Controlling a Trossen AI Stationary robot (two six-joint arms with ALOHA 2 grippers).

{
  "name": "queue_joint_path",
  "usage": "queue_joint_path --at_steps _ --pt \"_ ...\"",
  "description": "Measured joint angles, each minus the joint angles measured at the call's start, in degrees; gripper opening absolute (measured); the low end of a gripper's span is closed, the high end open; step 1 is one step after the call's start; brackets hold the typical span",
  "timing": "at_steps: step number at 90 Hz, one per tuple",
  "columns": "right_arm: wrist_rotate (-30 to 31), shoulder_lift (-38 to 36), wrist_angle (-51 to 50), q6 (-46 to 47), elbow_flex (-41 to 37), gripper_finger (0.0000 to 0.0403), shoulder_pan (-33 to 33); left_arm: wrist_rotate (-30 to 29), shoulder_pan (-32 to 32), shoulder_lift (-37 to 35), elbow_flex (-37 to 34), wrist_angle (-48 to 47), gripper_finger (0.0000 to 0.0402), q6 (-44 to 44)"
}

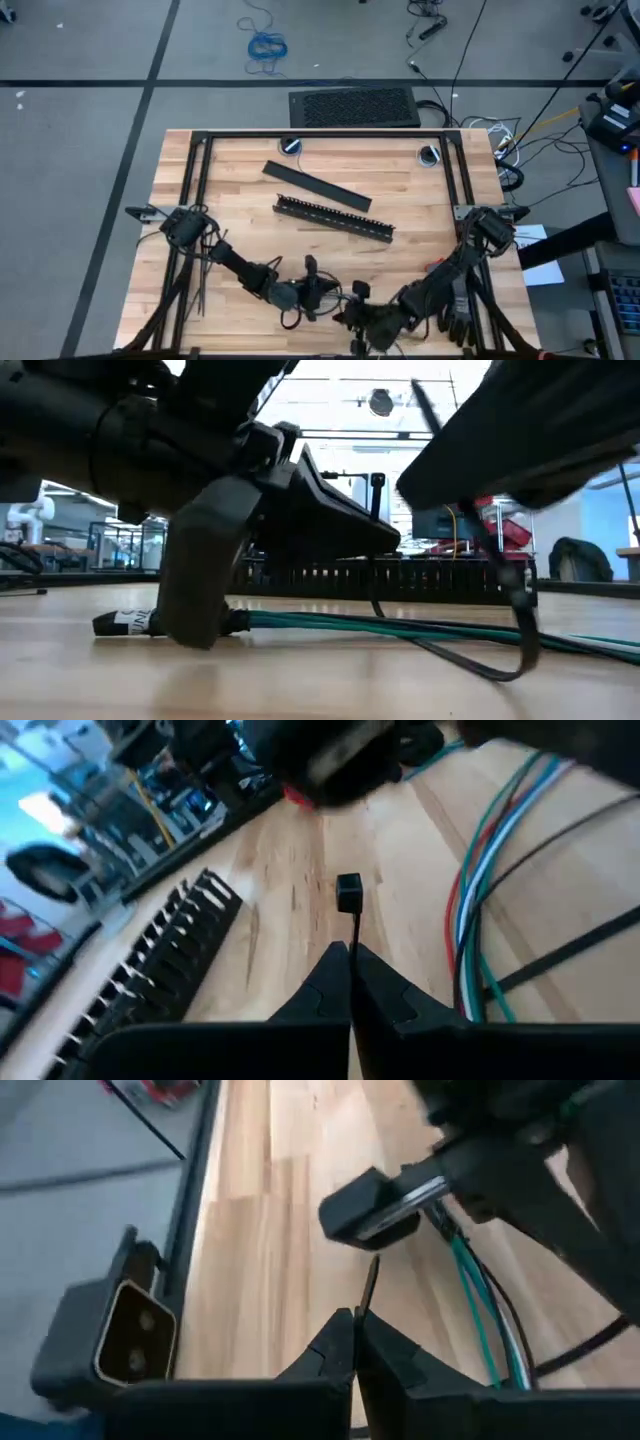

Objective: Ziptie cables
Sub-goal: Wrap the cable wires with the black zip tie

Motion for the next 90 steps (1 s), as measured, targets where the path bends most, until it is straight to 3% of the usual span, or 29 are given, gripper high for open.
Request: queue_joint_path --at_steps 15,28,90 --pt "-3.6 -2.1 13.6 3.7 -10.5 0.0000 -3.1 -3.7 -1.1 -0.1 0.1 0.5 0.0000 6.3" --pt "-4.4 -2.3 20.5 5.0 -14.2 0.0000 -4.1 -8.9 -1.5 -0.1 0.6 0.0 0.0000 7.6" --pt "-11.8 -2.3 23.9 4.2 -14.8 0.0000 -8.0 -11.9 -1.5 -0.1 4.1 -7.8 0.0000 7.8"
